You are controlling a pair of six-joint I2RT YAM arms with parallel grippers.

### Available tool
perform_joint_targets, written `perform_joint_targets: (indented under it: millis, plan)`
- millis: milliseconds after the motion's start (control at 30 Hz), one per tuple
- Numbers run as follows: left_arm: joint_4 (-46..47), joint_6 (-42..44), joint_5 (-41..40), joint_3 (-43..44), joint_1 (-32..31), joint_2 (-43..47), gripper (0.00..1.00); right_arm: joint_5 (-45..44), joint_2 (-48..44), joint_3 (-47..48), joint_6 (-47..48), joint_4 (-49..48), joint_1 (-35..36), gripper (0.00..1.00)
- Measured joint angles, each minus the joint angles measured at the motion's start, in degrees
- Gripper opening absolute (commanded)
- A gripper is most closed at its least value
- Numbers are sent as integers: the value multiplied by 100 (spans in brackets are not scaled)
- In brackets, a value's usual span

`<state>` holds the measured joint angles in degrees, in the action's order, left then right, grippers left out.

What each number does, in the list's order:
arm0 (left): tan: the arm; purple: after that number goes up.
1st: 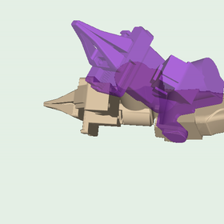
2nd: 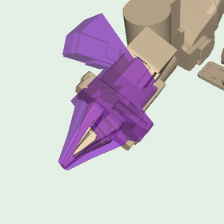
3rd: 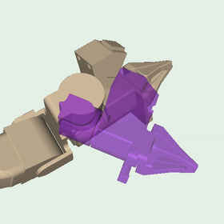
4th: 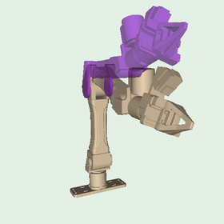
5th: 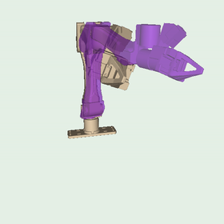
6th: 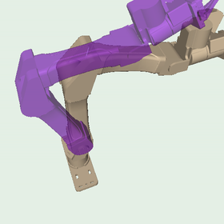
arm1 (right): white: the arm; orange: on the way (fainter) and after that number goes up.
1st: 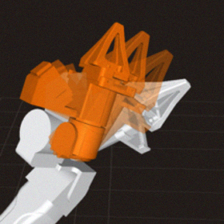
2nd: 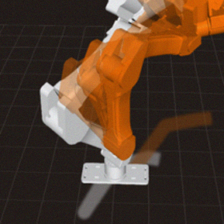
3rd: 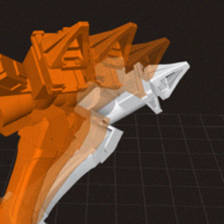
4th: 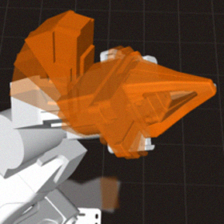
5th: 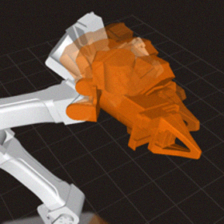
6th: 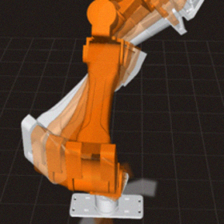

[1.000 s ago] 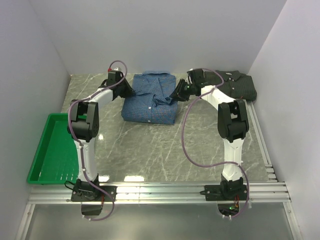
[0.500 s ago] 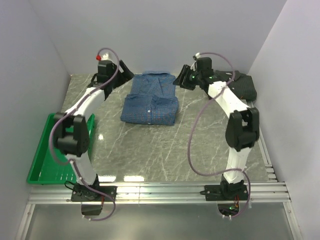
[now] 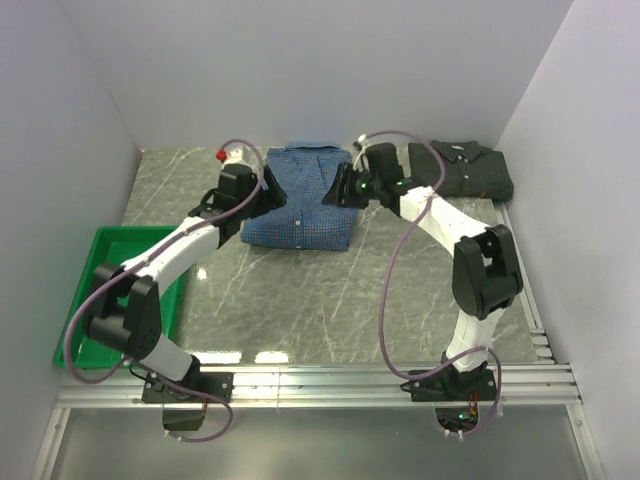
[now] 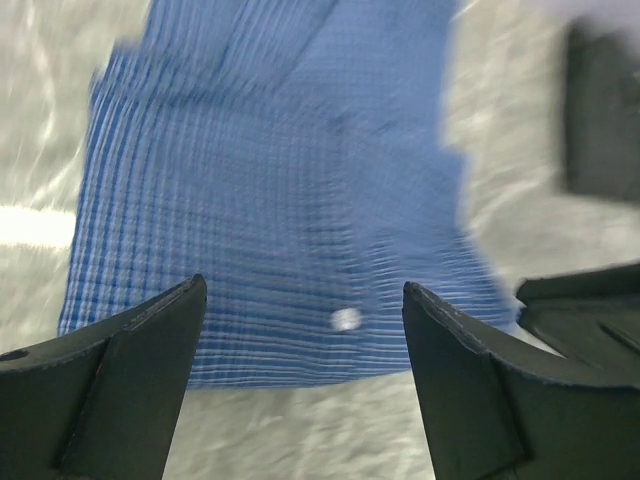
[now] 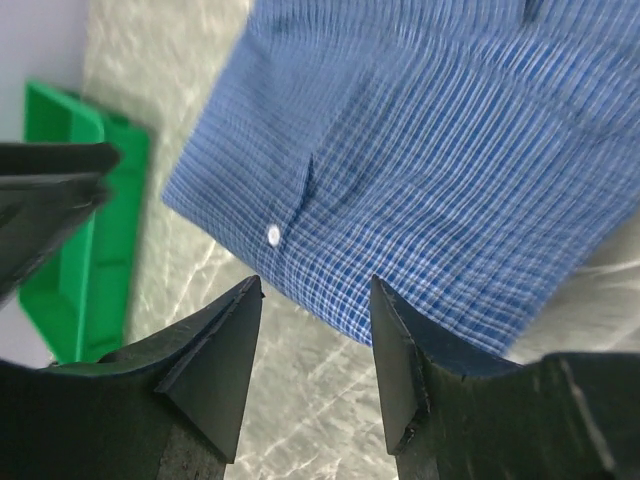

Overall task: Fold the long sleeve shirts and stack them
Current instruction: Fold the shirt

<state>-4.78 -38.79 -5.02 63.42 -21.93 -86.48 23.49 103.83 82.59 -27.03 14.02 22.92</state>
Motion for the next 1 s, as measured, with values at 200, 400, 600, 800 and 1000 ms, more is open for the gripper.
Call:
perform_joint_targets:
  millis: [200,400,600,800,1000]
  plan:
    - [15,-245,-249,-267,-160,-682,85,122,372,-782,-269,-505,111,54]
    - [98,-730,-243,-852,-229,-866,85,120,573,-1198,-365,-664,92,54]
    - [-61,-922,-269,-957,-337,-916,85,74,468,-1233,-363,-717,92,54]
    - [-422,-914,-501,-774,-356,-549,85,9,-247,-1327,-651,-949,92,54]
    - [-348,-901,-743,-599,-356,-365,85,173,-588,-1602,-1137,-1613,164,54]
